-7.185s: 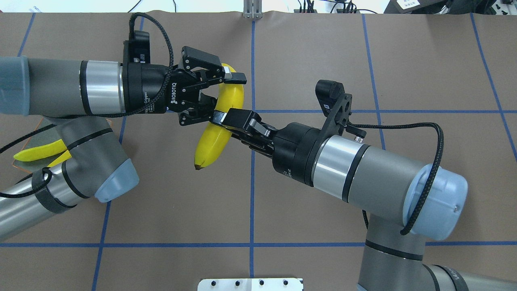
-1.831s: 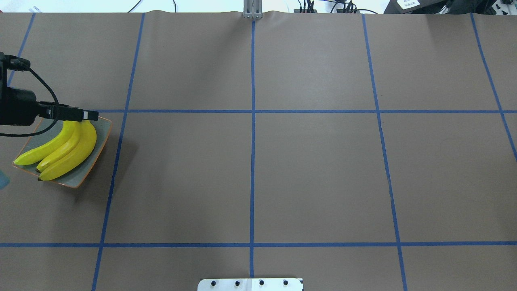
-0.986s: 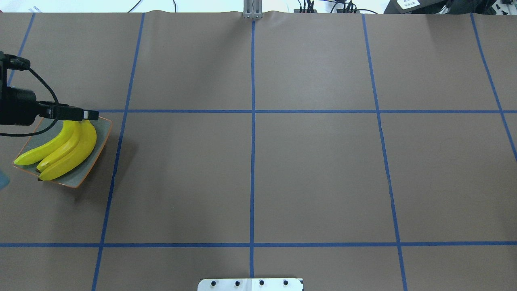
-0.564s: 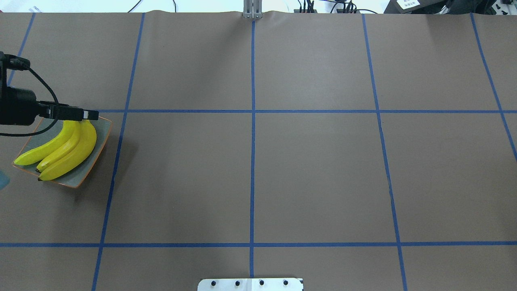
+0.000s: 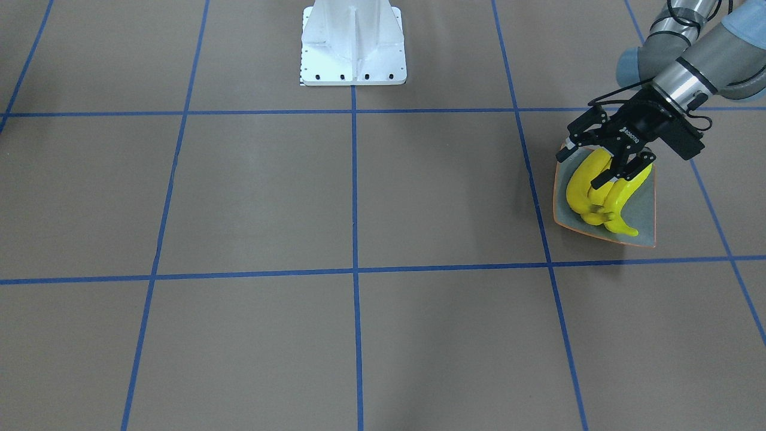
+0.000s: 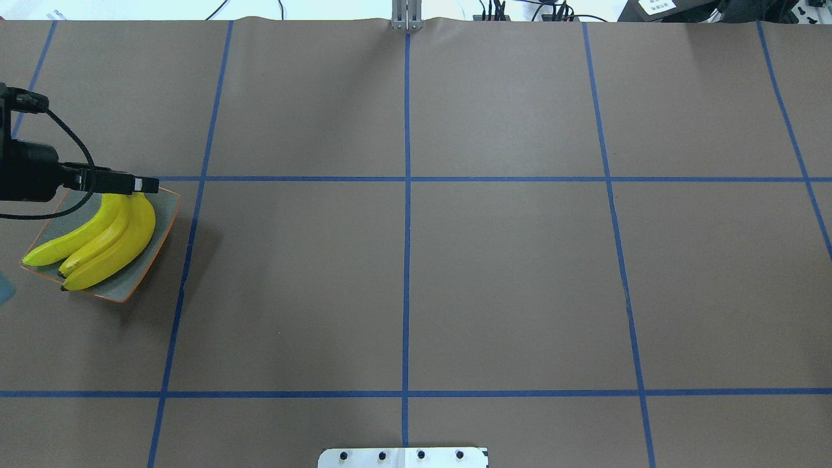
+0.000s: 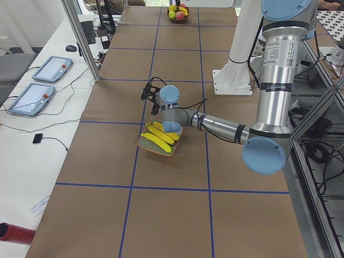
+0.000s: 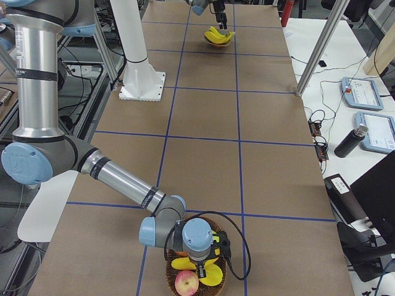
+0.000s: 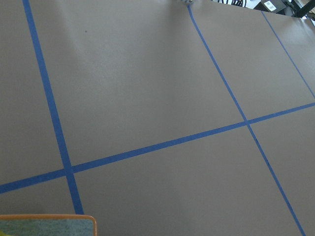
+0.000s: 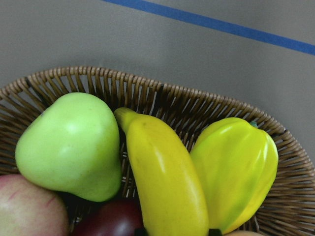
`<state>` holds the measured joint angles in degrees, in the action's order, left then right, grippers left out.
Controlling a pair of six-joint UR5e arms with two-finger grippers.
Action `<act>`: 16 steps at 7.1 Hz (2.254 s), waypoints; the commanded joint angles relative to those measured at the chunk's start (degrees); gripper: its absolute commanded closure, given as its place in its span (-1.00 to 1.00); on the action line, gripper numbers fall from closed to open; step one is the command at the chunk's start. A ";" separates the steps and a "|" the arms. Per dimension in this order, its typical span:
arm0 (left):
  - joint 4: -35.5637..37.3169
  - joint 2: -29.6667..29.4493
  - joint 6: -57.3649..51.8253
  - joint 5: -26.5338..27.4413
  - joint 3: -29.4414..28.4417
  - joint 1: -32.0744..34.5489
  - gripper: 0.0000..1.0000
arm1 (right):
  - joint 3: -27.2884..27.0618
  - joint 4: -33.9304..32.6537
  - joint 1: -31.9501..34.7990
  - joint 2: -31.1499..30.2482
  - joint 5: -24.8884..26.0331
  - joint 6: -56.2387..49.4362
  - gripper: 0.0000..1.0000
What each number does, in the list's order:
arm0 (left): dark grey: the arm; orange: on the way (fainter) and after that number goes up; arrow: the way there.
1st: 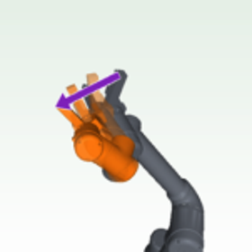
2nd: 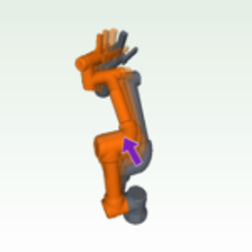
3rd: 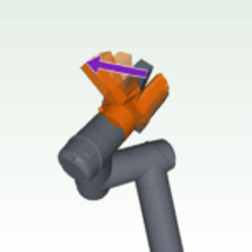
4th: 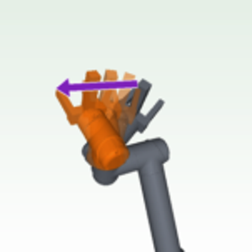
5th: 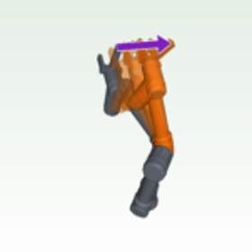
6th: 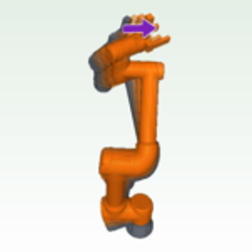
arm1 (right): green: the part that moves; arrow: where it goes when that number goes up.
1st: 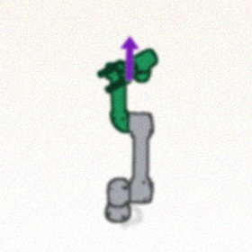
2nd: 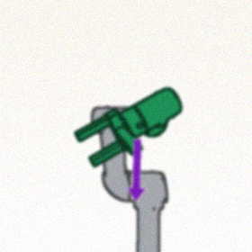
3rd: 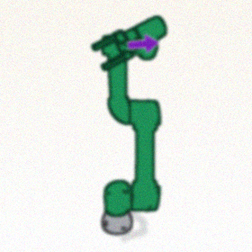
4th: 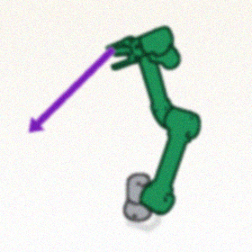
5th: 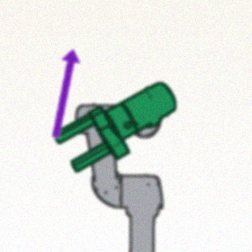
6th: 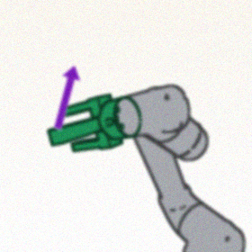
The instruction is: Transfer all bananas from basket to plate
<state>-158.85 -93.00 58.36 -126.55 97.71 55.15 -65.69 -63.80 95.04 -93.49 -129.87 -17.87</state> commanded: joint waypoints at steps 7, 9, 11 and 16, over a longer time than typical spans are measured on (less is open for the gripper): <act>0.12 -0.08 0.09 -0.10 -0.06 -0.04 -0.99 | -9.87 -5.68 3.47 0.50 -0.99 -0.24 1.00; 0.12 -0.16 0.17 -0.01 -0.06 -0.13 -0.99 | -18.04 -17.18 4.02 2.68 -0.99 0.46 1.00; 0.21 -2.08 3.83 0.52 -0.06 -0.30 -0.99 | -20.01 -21.63 3.93 6.63 -6.05 5.44 1.00; 3.46 -19.46 25.53 8.49 -0.24 -7.48 -0.99 | -38.60 -20.75 -8.08 10.67 -9.96 48.01 1.00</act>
<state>-155.84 -107.99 78.23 -121.07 97.42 50.94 -98.98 -84.59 90.77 -84.81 -139.40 18.54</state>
